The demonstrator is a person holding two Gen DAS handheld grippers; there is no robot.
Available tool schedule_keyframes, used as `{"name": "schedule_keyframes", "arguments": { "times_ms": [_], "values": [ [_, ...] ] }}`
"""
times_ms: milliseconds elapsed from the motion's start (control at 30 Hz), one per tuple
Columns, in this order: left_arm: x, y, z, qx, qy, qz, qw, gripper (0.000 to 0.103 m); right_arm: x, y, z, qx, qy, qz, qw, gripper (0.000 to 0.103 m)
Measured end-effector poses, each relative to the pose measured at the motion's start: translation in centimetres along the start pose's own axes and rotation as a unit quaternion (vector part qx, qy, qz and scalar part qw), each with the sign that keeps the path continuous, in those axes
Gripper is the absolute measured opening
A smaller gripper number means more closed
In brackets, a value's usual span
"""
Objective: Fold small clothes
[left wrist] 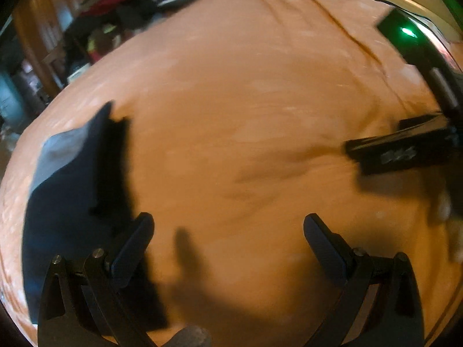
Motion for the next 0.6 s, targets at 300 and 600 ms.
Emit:
{"name": "schedule_keyframes", "arguments": {
  "times_ms": [300, 600],
  "values": [
    [-3.2, 2.3, 1.9, 0.039, 0.011, -0.055, 0.9977, 0.103, -0.3, -0.2, -0.2, -0.008, 0.007, -0.057, 0.998, 0.103],
    [-3.8, 3.5, 5.1, -0.002, -0.036, -0.114, 0.9929, 0.103, -2.1, -0.3, 0.9, -0.051, 0.052, -0.104, 0.992, 0.103]
  ]
}}
Point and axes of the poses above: each gripper's, at about its wrist camera, not at the fingertips, and z roughly the way its jaws point, x to its left, y to its top, the point moved 1 cm from there along z, roughly the way its jaws point, and after that the axes turned 6 degrees about z, right-handed, at the moved point
